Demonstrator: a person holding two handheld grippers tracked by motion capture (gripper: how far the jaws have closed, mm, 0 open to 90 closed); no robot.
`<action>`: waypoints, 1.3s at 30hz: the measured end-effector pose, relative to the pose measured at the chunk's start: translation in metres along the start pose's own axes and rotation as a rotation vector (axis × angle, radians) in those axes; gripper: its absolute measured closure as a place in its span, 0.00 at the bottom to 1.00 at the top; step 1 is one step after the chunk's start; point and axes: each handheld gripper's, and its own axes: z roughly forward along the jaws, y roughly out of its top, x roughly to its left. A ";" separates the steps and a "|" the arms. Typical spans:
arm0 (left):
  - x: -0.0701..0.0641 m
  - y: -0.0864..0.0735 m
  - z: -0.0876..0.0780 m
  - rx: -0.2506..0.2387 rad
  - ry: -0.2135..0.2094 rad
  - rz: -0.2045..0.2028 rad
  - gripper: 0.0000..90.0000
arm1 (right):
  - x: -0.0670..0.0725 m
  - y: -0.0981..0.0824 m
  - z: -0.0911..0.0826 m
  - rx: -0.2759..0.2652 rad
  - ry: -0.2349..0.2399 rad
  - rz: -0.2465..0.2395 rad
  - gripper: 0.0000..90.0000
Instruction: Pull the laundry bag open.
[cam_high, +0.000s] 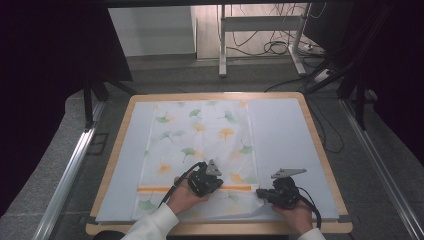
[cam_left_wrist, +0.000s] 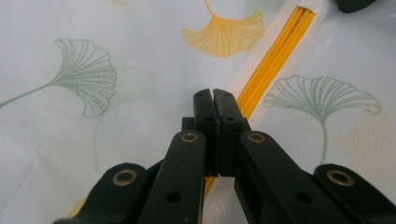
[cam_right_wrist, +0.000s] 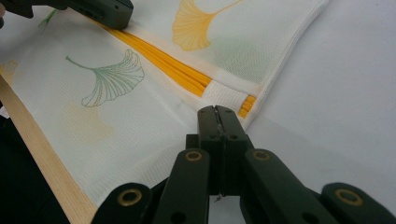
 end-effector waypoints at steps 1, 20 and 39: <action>0.000 -0.001 -0.001 0.001 0.002 -0.002 1.00 | 0.000 0.000 0.000 0.000 0.000 0.000 0.99; 0.007 -0.012 -0.011 0.009 0.013 -0.022 1.00 | 0.000 0.000 0.000 0.001 0.001 -0.003 0.99; 0.012 -0.022 -0.020 0.015 0.036 -0.025 1.00 | 0.000 0.000 0.000 0.002 0.000 -0.002 0.99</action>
